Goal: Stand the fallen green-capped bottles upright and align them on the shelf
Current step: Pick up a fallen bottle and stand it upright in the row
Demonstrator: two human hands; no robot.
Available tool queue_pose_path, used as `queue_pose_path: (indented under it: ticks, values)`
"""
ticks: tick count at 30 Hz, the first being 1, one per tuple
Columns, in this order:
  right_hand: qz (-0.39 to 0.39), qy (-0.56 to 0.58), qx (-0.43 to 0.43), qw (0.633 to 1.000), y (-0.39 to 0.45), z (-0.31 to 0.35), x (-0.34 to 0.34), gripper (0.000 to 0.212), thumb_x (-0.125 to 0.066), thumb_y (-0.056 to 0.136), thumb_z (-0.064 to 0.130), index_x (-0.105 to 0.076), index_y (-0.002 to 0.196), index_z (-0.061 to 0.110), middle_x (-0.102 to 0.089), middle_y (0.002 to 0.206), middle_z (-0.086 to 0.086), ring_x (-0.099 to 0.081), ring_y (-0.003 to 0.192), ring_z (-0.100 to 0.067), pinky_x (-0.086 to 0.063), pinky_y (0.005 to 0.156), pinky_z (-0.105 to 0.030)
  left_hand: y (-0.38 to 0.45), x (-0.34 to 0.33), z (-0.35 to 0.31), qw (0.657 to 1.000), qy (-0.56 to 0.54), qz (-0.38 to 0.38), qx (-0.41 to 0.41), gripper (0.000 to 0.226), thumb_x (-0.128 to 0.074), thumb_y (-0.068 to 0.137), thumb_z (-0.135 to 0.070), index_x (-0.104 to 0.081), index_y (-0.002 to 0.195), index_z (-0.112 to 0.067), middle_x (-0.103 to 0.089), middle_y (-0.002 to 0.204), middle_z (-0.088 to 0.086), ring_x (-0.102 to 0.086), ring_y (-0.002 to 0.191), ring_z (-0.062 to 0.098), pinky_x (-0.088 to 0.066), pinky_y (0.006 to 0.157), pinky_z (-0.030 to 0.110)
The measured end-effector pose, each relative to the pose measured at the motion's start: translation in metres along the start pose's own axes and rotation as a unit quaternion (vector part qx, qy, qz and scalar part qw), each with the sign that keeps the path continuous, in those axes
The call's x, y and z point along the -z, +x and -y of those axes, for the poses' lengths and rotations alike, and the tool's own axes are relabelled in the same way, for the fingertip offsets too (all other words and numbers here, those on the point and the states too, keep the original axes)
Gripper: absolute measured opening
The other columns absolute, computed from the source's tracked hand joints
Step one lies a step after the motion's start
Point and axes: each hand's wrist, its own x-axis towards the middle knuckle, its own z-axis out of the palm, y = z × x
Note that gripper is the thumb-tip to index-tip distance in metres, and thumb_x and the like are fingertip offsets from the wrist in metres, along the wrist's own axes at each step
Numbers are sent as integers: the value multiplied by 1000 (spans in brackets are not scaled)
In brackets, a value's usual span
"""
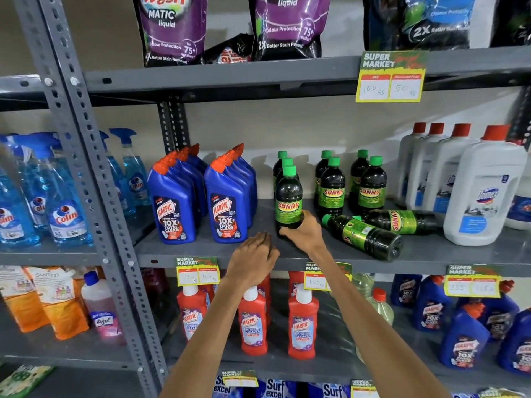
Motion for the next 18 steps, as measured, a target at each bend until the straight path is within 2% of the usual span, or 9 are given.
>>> queue_pose_path:
  ticks: [4, 7, 10, 12, 14, 16, 18]
  values:
    - [7, 0, -1, 1000, 1, -2, 1, 57, -82, 62, 20, -60, 114, 8, -71, 104, -8, -66, 99, -25, -54, 89, -38, 0, 0, 1, 1000, -3, -3, -1, 55, -29, 99, -39, -41, 142, -7, -43, 150, 11, -41, 137, 22, -36, 112, 37]
    - [27, -10, -10, 1000, 0, -2, 3, 69, -84, 63, 22, -54, 123, 8, -69, 113, -9, -64, 108, -26, -51, 93, -35, 0, -2, 1, 1000, -3, -8, 2, 55, -29, 99, -40, -41, 142, -8, -44, 150, 10, -42, 137, 22, -38, 111, 38]
    - [55, -2, -27, 998, -7, 1, 7, 103, -88, 62, 27, -29, 143, 4, -56, 135, -13, -52, 127, -27, -44, 103, -35, -1, -3, 0, 1000, 3, -18, 4, 54, -29, 99, -39, -42, 142, -9, -45, 149, 9, -44, 135, 22, -38, 109, 37]
    - [66, 6, -31, 997, -18, -1, 15, 113, -85, 69, 27, -13, 151, 1, -44, 148, -15, -41, 138, -28, -37, 111, -37, -1, -4, 0, 1000, 8, -20, 3, 54, -29, 99, -40, -42, 143, -9, -46, 149, 9, -45, 135, 21, -38, 109, 37]
    - [50, -34, 11, 998, -34, -7, 32, 93, -79, 77, 24, -26, 150, 4, -46, 148, -14, -44, 137, -27, -38, 111, -37, 0, -6, 1, 1000, 3, -18, 5, 55, -29, 99, -40, -40, 144, -10, -43, 150, 8, -43, 136, 21, -36, 110, 37]
    - [3, -102, 85, 991, -49, -10, 60, 60, -74, 82, 19, -51, 137, 12, -58, 136, -10, -53, 127, -25, -44, 106, -38, 2, -8, 3, 1000, -3, -12, 10, 56, -27, 100, -41, -37, 146, -12, -40, 153, 6, -38, 139, 20, -32, 113, 36]
    - [-55, -200, 139, 968, -52, -9, 94, 45, -71, 83, 22, -61, 127, 20, -58, 127, -6, -53, 121, -25, -45, 104, -40, 4, -10, 4, 1000, -8, -9, 10, 56, -26, 99, -41, -35, 147, -13, -37, 154, 4, -36, 141, 19, -30, 115, 36]
